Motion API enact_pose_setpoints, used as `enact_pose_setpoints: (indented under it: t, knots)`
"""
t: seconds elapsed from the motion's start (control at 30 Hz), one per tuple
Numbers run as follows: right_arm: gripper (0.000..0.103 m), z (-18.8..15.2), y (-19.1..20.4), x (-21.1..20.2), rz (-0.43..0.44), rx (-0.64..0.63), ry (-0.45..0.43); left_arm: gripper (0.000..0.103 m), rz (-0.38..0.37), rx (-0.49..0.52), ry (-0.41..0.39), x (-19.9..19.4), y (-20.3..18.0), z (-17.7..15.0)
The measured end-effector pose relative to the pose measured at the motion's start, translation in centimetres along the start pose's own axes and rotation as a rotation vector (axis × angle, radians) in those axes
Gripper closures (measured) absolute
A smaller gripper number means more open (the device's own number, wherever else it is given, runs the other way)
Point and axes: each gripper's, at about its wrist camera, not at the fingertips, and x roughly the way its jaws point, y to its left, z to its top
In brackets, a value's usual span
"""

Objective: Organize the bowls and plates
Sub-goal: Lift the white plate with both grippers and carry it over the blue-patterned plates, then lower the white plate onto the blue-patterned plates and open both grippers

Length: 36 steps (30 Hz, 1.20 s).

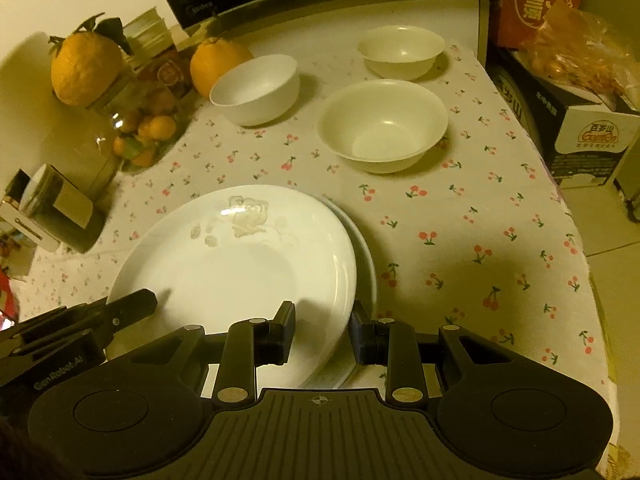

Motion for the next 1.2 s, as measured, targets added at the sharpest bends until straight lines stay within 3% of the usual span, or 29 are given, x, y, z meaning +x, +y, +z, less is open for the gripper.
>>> enact_pose_setpoints:
  t: [0.6, 0.73, 1.03, 1.1, 1.13, 1.2]
  knots:
    - [0.075, -0.4, 2.1, -0.5, -0.114, -0.164, -0.013, 0.084, 0.054, 0.070, 0.042, 0.6, -1.0, -0.3]
    - [0.074, -0.7, 2.6, -0.5, -0.171, -0.215, -0.012, 0.084, 0.095, 0.148, 0.040, 0.7, -2.0, -0.7]
    - [0.072, -1.0, 2.5, -0.1, -0.180, -0.243, 0.009, 0.083, 0.109, 0.173, 0.045, 0.8, -2.2, -0.6]
    - [0.072, -1.0, 2.6, 0.0, -0.183, -0.257, 0.022, 0.079, 0.094, 0.167, 0.049, 0.8, -2.2, -0.6]
    - [0.070, -0.9, 2.6, 0.0, -0.180, -0.255, 0.027, 0.072, 0.082, 0.158, 0.051, 0.8, -2.2, -0.5]
    - [0.061, -0.7, 2.2, 0.0, -0.149, -0.226, 0.038, 0.070, 0.075, 0.144, 0.052, 0.8, -2.2, -0.5]
